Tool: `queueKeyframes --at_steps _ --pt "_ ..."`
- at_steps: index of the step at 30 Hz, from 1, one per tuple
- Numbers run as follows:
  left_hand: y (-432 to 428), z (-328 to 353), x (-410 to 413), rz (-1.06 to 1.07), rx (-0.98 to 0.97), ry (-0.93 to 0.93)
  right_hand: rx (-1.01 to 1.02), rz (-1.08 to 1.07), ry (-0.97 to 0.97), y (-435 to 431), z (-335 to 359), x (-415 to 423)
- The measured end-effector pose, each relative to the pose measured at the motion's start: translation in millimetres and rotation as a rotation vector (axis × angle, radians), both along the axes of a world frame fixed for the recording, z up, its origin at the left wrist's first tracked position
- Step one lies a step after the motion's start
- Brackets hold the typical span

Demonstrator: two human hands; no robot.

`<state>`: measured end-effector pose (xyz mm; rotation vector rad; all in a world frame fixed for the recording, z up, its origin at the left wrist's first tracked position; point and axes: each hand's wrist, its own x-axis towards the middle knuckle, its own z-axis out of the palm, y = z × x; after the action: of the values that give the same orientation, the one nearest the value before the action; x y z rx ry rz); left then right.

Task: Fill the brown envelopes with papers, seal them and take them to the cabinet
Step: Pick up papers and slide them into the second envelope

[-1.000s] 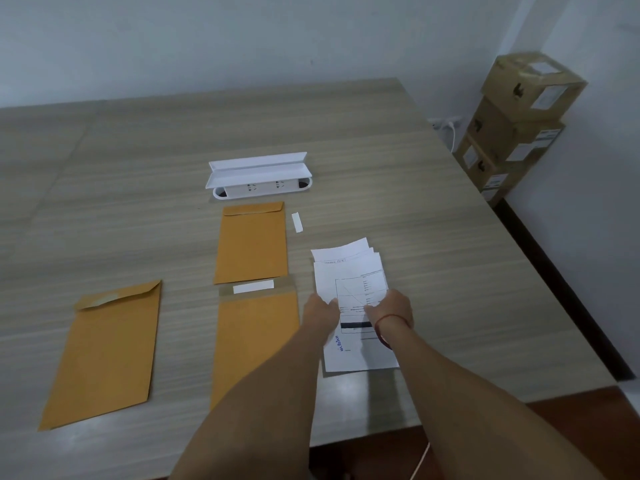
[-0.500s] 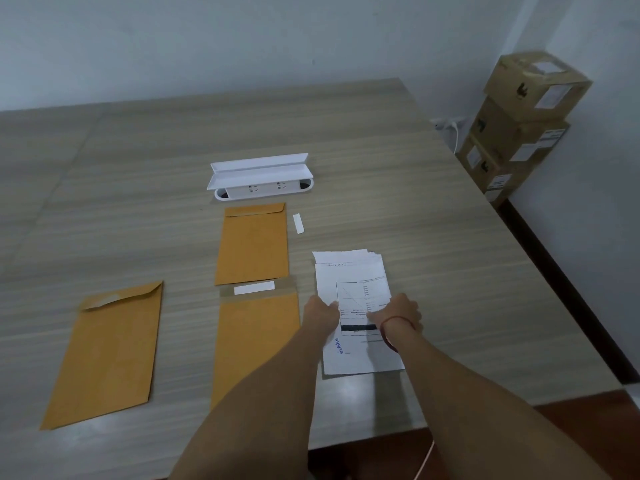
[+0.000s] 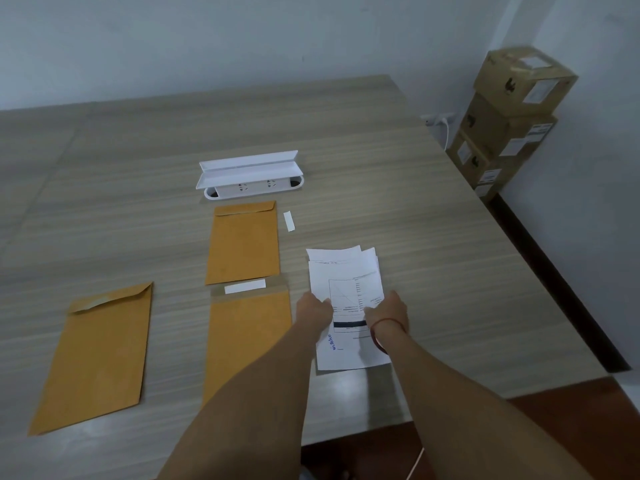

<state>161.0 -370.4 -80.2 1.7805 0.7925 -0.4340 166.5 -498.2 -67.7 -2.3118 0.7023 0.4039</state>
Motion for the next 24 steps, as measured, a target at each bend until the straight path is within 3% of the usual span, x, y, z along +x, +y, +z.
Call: queueKeyframes --at_steps 8,18,24 --pt "-3.8 11.2 -1.8 0.086 0.047 -0.118 0.367 0.014 -0.107 1.6 17.3 -5.5" --pt "14.6 34.6 -0.7 0.098 0.013 -0.215 0.548 -0.024 -0.114 4.9 31.7 5.6" --pt "54.9 49.2 -3.7 0.122 0.065 -0.211 0.562 0.219 0.068 34.9 45.7 15.6"
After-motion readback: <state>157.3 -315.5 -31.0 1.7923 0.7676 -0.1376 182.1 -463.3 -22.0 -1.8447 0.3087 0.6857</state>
